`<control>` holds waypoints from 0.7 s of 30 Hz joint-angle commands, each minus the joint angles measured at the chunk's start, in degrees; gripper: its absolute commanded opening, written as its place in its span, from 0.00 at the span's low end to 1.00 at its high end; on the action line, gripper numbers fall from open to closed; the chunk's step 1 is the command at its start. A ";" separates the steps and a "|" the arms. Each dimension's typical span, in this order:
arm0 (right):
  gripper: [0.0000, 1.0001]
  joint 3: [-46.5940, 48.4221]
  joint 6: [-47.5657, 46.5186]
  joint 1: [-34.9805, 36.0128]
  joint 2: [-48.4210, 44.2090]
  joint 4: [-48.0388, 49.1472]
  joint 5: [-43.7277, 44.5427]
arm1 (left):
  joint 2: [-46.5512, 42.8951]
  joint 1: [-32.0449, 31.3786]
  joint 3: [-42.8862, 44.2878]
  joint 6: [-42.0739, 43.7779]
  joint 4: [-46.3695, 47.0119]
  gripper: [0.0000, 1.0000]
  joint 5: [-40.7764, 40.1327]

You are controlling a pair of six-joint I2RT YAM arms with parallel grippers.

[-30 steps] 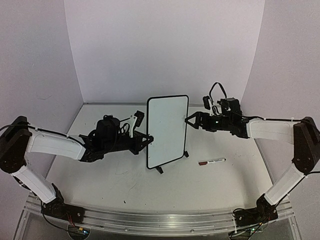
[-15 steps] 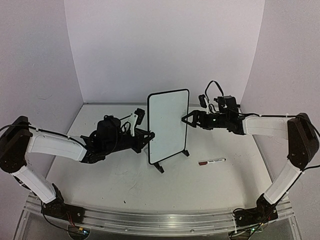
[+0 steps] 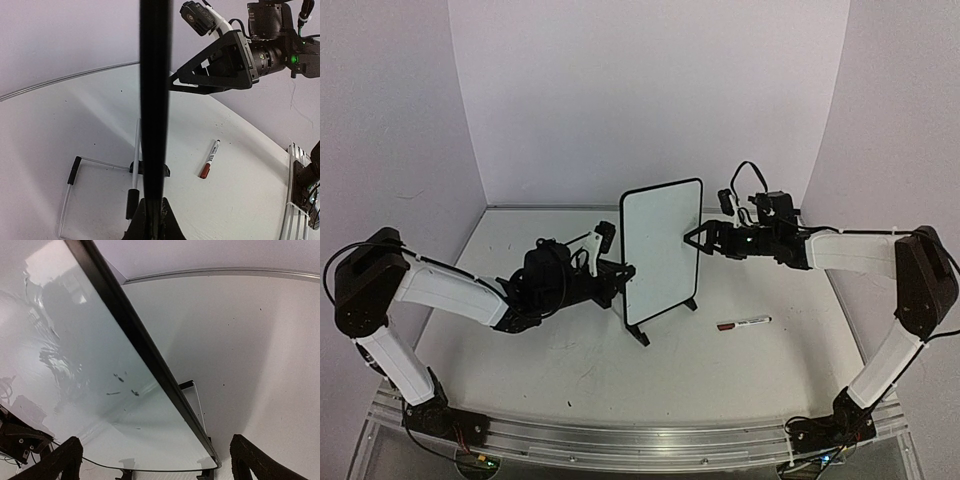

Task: Write a sentence on the whiteboard
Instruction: Place the whiteboard at the center of the board.

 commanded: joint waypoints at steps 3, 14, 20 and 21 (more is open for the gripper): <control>0.98 1.92 -0.39 -0.25 0.70 2.24 0.71 | 0.59 -1.62 0.05 1.62 11.94 0.00 -5.91; 0.98 0.68 -0.04 -0.28 -0.28 2.35 1.37 | 2.16 -4.74 -3.98 3.40 13.79 0.00 -11.79; 0.98 0.08 0.12 -0.26 -0.91 2.35 1.78 | 1.85 -5.41 -5.30 1.98 12.59 0.00 -12.95; 0.98 -0.01 0.18 -0.25 -1.01 2.35 1.85 | 1.83 -5.40 -5.21 1.43 11.89 0.00 -13.38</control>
